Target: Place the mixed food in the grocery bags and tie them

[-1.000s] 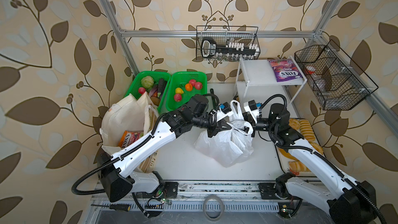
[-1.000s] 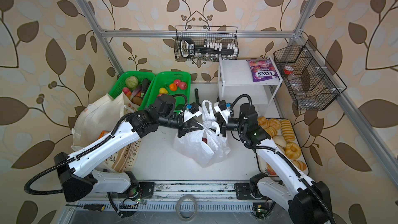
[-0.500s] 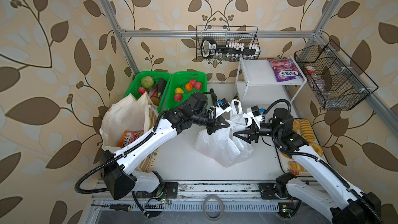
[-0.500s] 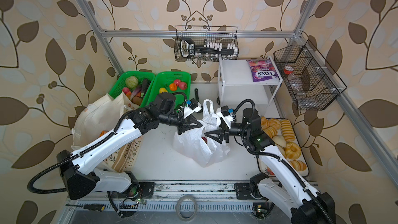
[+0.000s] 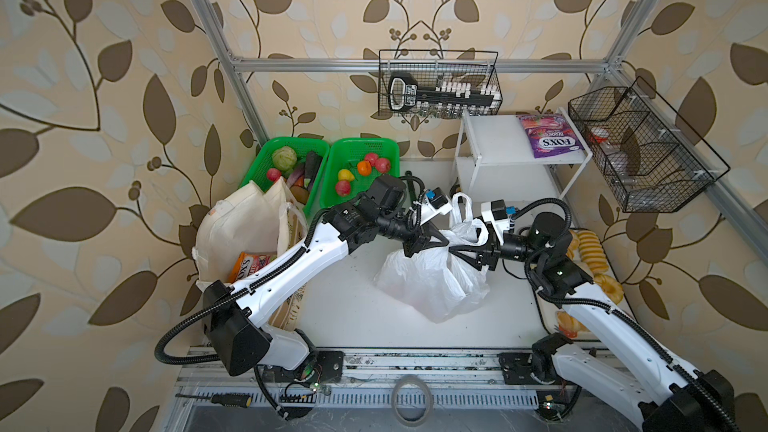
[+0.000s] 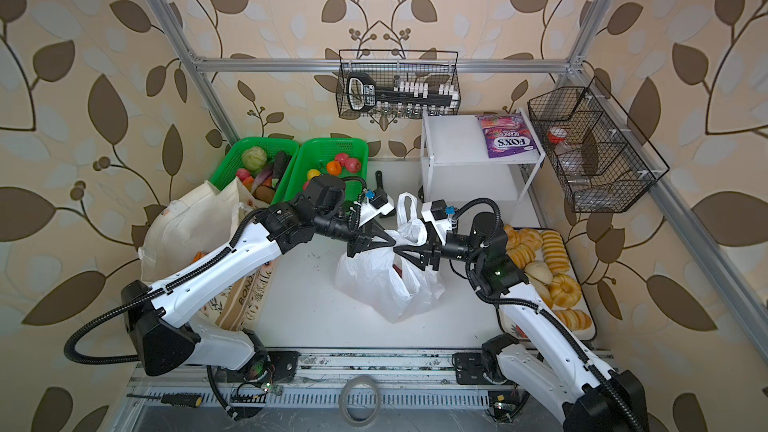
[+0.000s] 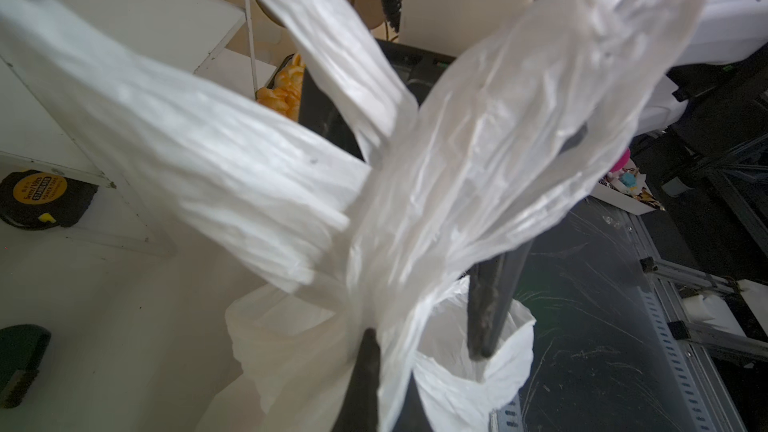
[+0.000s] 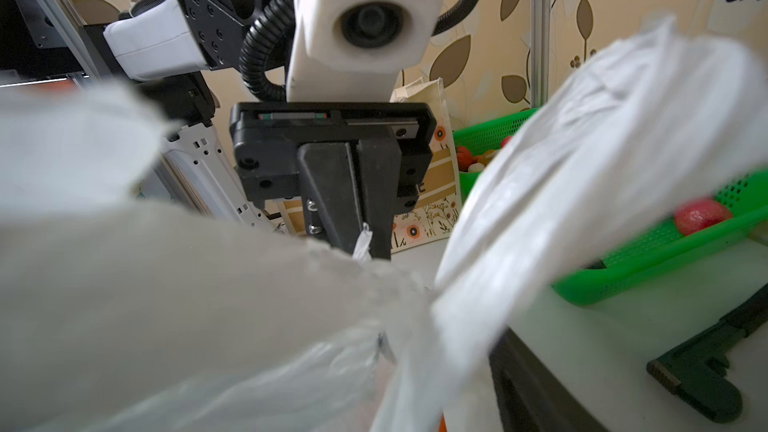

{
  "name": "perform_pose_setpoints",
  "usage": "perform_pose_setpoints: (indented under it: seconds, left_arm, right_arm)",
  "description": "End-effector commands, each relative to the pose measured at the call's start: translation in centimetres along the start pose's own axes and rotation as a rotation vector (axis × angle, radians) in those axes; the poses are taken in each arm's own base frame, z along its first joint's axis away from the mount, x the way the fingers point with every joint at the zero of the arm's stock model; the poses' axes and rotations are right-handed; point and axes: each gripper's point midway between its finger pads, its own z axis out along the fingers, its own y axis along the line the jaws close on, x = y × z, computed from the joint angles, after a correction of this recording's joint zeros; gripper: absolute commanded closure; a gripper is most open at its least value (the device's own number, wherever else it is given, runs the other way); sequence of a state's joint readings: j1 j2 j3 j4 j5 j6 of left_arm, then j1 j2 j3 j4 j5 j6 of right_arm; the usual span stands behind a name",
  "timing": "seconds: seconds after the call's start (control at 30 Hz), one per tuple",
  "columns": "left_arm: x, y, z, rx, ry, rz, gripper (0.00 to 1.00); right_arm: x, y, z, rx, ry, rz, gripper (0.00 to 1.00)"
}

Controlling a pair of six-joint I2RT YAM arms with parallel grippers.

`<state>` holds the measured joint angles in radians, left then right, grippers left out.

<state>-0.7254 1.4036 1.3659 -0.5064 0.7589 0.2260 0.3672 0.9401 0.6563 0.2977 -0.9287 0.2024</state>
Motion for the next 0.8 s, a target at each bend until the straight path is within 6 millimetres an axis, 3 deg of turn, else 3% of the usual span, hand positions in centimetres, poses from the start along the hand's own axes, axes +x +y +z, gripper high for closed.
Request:
perform_pose_setpoints:
  seconds: [0.0, 0.47, 0.63, 0.77]
  left_arm:
    - [-1.7, -1.4, -0.6, 0.058, -0.034, 0.044, 1.0]
    - [-1.3, -1.1, -0.5, 0.045, -0.02, 0.04, 1.0]
    - [-1.4, -0.9, -0.9, 0.009, -0.025, 0.043, 0.81]
    - [-1.9, -1.1, -1.7, -0.024, -0.042, 0.043, 0.57]
  right_arm:
    - [-0.2, 0.2, 0.5, -0.02, -0.018, 0.004, 0.33]
    - [0.0, 0.1, 0.8, -0.044, -0.024, 0.052, 0.85]
    - [0.2, 0.0, 0.8, -0.048, -0.017, 0.051, 0.95]
    - [0.2, -0.3, 0.6, -0.034, -0.022, 0.044, 0.97]
